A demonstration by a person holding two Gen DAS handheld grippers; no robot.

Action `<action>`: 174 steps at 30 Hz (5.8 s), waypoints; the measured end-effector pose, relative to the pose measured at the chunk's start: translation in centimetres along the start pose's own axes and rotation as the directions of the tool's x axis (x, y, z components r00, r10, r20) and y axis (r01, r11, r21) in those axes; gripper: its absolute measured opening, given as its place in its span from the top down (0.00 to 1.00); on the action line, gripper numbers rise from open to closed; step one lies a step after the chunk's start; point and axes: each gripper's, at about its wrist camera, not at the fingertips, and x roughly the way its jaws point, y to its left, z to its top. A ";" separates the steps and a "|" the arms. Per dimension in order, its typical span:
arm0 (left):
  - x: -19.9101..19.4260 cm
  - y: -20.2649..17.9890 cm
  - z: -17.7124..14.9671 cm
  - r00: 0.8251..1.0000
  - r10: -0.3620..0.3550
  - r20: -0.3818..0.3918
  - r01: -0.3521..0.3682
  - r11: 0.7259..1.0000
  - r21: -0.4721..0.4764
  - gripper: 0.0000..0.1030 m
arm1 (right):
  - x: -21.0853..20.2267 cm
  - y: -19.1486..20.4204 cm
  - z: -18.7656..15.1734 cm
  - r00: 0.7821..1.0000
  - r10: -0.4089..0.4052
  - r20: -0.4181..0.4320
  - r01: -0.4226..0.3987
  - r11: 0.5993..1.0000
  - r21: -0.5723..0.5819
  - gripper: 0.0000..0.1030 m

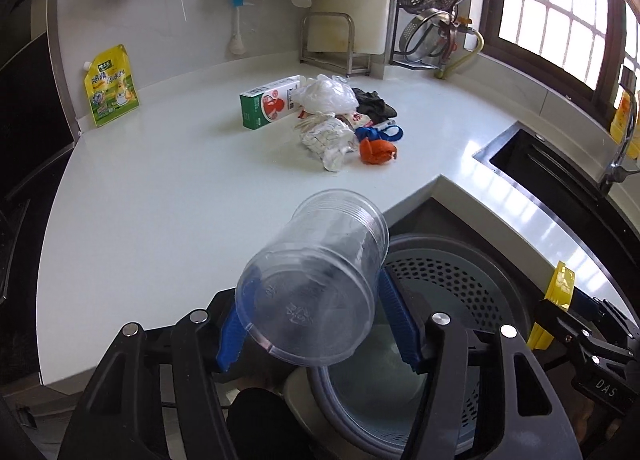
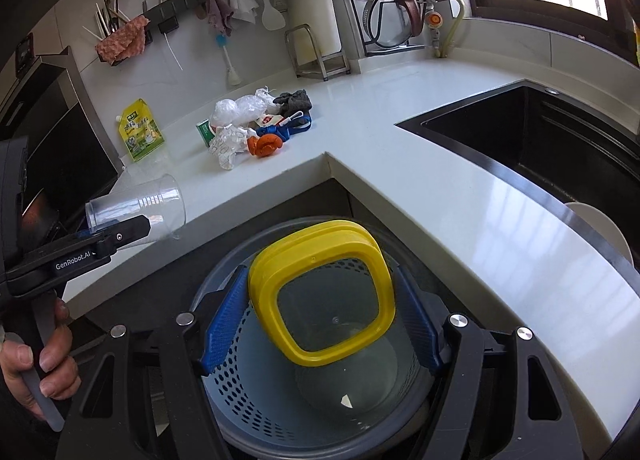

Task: Collect trash
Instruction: 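Carry both items over the bin, right tool drops lid while left tool drops cup, then raise both open tools out of the bin toward the trash pile, then reach the right tool to the orange peel and grasp it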

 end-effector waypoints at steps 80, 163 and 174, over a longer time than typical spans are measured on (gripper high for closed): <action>1.0 4.2 -0.4 0.994 0.111 0.007 -0.110 0.992 -0.068 0.08 | 3.8 3.5 1.6 0.993 -0.081 -0.080 0.082 0.997 0.006 0.14; 9.7 8.1 7.7 0.985 0.168 0.041 -0.161 0.978 -0.133 0.06 | 17.4 6.8 12.8 0.991 -0.130 0.019 0.131 0.984 -0.120 0.14; 10.0 7.2 7.5 0.988 0.152 0.032 -0.147 0.982 -0.118 0.06 | 18.9 7.6 13.3 0.991 -0.132 0.030 0.136 0.974 -0.183 0.23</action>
